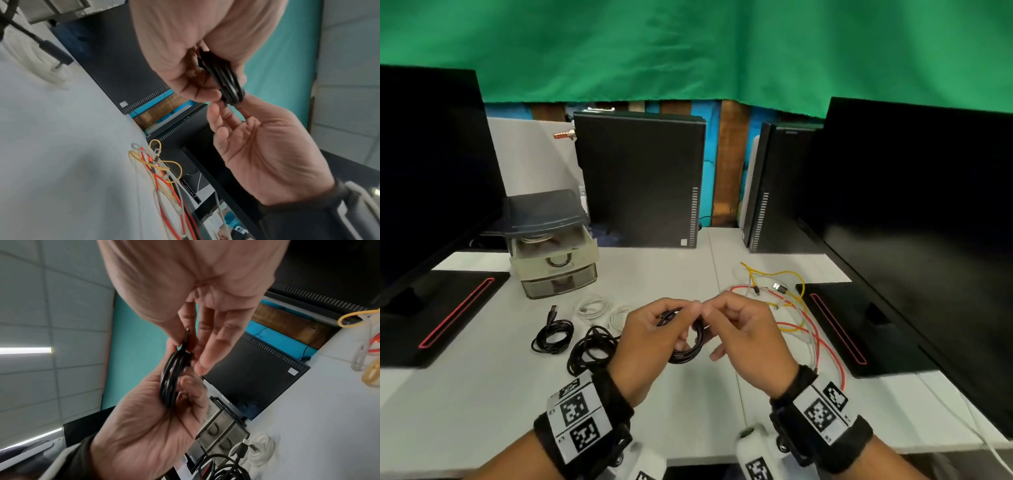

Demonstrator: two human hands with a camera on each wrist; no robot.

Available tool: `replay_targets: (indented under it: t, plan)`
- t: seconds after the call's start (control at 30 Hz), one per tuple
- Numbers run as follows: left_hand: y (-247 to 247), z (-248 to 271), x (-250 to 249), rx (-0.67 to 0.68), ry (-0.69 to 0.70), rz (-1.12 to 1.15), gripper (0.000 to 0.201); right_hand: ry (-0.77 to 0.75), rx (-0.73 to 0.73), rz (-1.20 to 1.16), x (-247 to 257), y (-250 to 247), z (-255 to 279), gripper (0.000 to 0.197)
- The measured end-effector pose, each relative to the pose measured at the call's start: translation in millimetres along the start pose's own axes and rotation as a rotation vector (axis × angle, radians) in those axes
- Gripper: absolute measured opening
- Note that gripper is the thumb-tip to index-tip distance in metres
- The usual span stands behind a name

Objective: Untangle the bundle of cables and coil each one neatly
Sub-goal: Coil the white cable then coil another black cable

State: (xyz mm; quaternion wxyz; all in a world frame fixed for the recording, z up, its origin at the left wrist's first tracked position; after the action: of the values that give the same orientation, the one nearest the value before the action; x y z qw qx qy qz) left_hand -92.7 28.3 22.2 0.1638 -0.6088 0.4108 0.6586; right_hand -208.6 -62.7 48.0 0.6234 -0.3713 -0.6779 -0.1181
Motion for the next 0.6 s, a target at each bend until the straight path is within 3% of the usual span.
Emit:
replay_targets:
  t: [0.1, 0.23, 0.37, 0.6]
  plan:
    - [-4, -2, -3, -0.101, 0.004, 0.039, 0.040, 0.015, 0.075, 0.001, -2, 6, 3, 0.011]
    - [-8, -1, -5, -0.177, 0.013, 0.059, 0.035, -0.007, 0.087, 0.015, -2, 22, 12, 0.013]
    - [-7, -1, -7, -0.149, 0.001, 0.053, 0.030, -0.034, 0.039, 0.056, -2, 27, 15, 0.013]
    - [-5, -2, -12, -0.032, 0.080, -0.124, 0.024, 0.107, 0.015, -0.207, -1, 8, 1, 0.011]
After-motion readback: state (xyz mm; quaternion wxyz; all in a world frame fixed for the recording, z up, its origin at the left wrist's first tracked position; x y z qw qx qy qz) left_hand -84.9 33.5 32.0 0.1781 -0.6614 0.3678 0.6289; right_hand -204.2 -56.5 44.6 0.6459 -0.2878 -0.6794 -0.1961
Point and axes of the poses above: each hand's wrist, its own z-axis away from the middle knuckle, its own y-axis out of the palm, x = y × z, the point moved 5 cm from there along -z, towards the middle knuckle, and after that the axes turned 9 degrees about z, right-handed, at the moved point
